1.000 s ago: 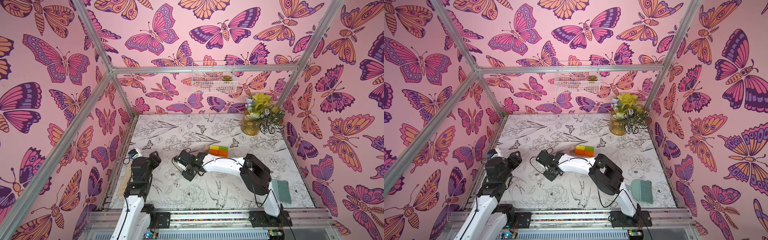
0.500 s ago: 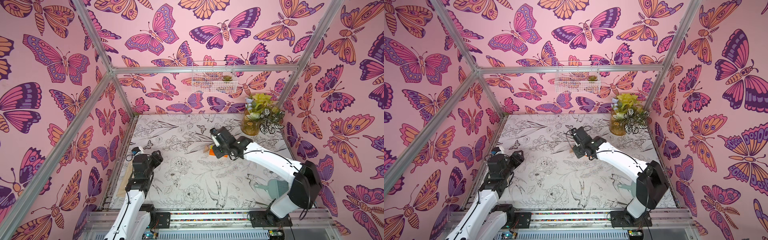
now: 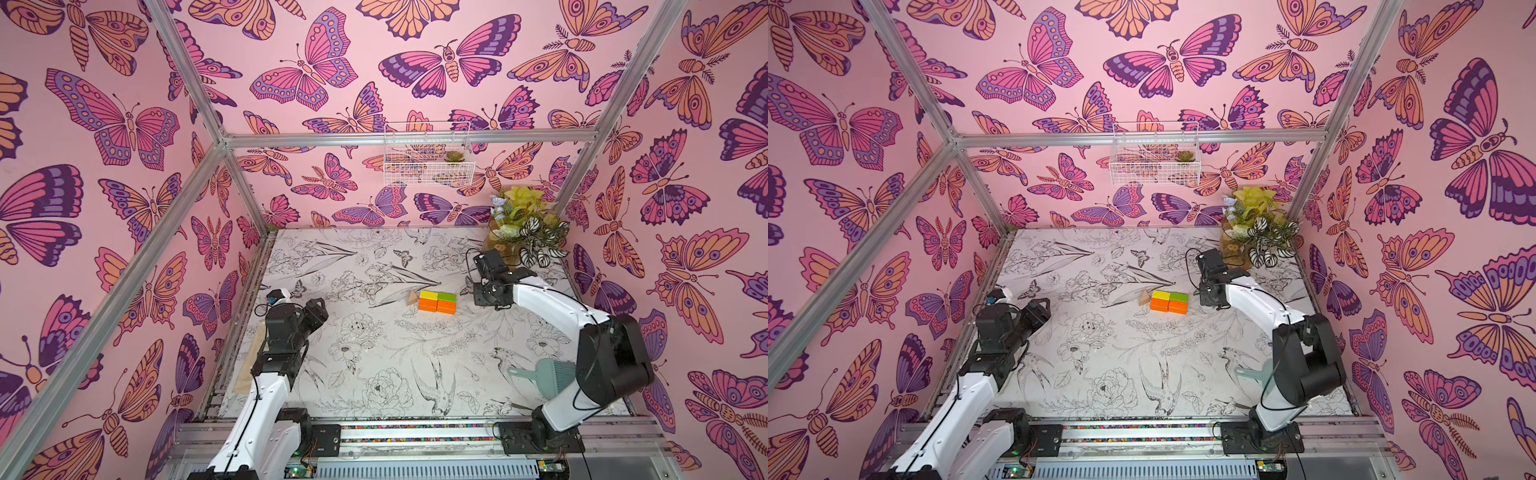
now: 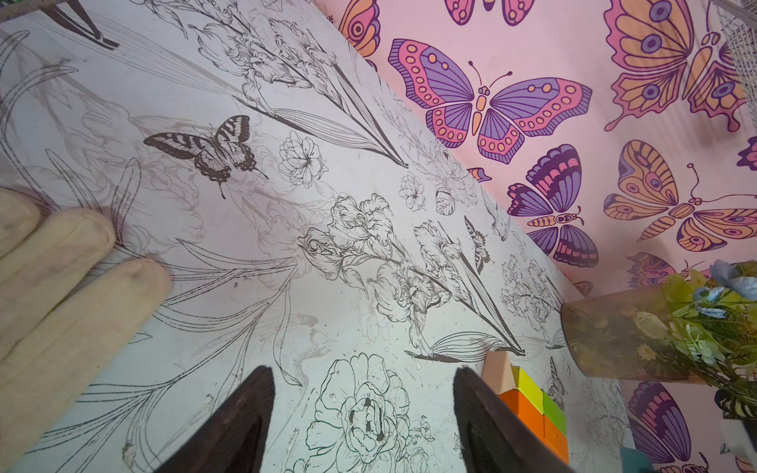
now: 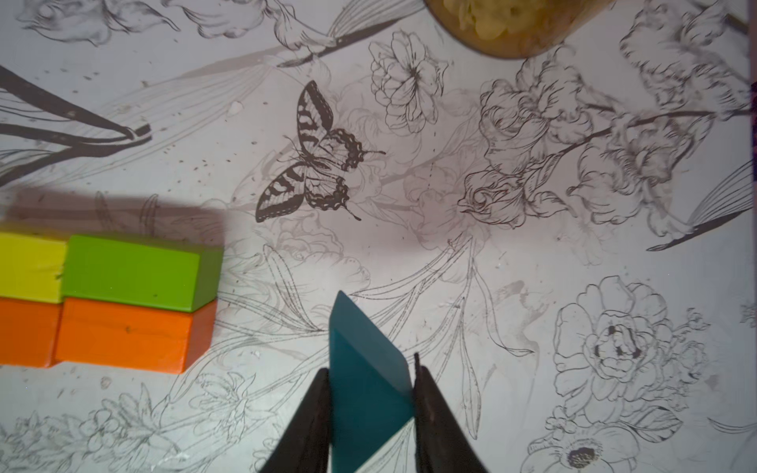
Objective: Assemble a piece of candy with building blocks
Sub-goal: Place the building block at the center of the board.
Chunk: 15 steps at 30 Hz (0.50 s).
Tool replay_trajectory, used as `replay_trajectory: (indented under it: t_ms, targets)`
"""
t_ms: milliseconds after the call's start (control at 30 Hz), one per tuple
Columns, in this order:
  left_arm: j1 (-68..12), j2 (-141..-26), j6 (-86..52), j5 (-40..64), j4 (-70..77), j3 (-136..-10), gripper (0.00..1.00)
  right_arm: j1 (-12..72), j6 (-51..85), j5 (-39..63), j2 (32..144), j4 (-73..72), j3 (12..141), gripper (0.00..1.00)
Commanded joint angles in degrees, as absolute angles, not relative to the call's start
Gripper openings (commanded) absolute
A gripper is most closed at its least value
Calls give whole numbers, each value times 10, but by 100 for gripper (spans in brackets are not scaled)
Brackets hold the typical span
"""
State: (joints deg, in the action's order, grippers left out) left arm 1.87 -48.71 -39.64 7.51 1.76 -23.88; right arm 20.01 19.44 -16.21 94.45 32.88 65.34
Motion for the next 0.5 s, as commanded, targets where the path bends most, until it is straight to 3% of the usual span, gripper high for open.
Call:
replay_trajectory:
  t_ms: [0,467]
  targets:
    - [20,-483,-386,87,31,-250,72,195,242,-157,976,285,672,30]
    - [21,-481,-388,96,30,-243,72,177,309,-142,1058,214,696,31]
